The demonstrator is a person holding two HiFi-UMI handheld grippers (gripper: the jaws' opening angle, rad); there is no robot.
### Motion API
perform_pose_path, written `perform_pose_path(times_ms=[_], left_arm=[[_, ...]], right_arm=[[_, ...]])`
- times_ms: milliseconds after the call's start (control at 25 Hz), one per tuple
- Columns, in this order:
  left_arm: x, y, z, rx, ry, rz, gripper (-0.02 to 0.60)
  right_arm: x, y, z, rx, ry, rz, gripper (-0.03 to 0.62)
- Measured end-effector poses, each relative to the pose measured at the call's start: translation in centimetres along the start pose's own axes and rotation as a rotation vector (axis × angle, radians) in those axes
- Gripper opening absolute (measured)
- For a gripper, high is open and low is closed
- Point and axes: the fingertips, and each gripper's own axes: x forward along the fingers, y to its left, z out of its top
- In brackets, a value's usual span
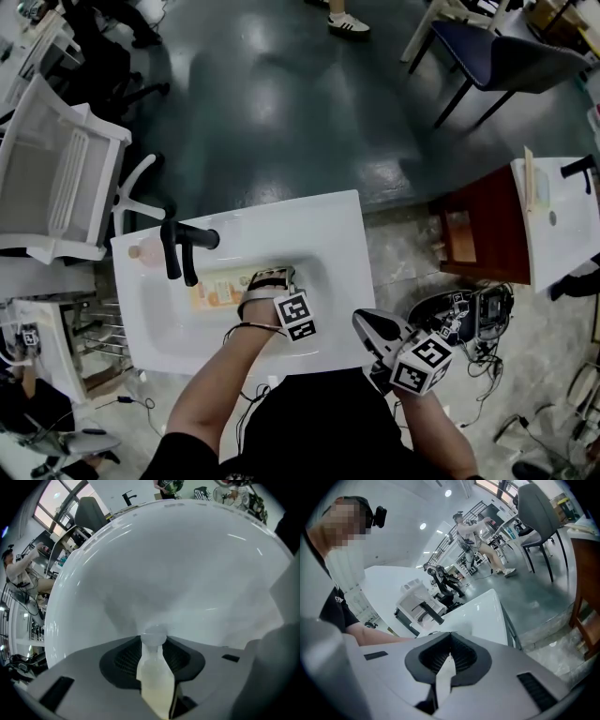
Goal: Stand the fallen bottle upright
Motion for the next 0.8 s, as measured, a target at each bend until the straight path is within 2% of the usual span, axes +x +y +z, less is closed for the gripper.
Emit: perform_pose_path(times_ms=[160,400,480,560,800], left_arm=[[0.5,-0.3,0.0,-0.117,-0.011,-0.094,0.119],[-0.7,-0.8,0.5,-0.142,-0.059,-0.125,0.11],[-2.1,-1.3,1.1,-0.136,-0.098,-0.116,0.11],[-3.9,-1.3,1.9,-0.163,-0.154,-0.1,0.11],[-11.9,1.7,4.1,-0.338,-0.361,-0.011,0.11]], right_arm=[[-0.4,0.0,-0.4,0.003,0.005,0.012,0.014],[-1.0,0.7,-0.5,-0.007,0.008,0.018,0.014],[-1.2,1.0,-0.5,-0.014,0.008,0.024,0.014],[-1.5,1.4,-0.4,-0.017,0.004,0.031,0.014],[-1.7,3.8,2.0,-0.059,-0.027,0.045,0.014]])
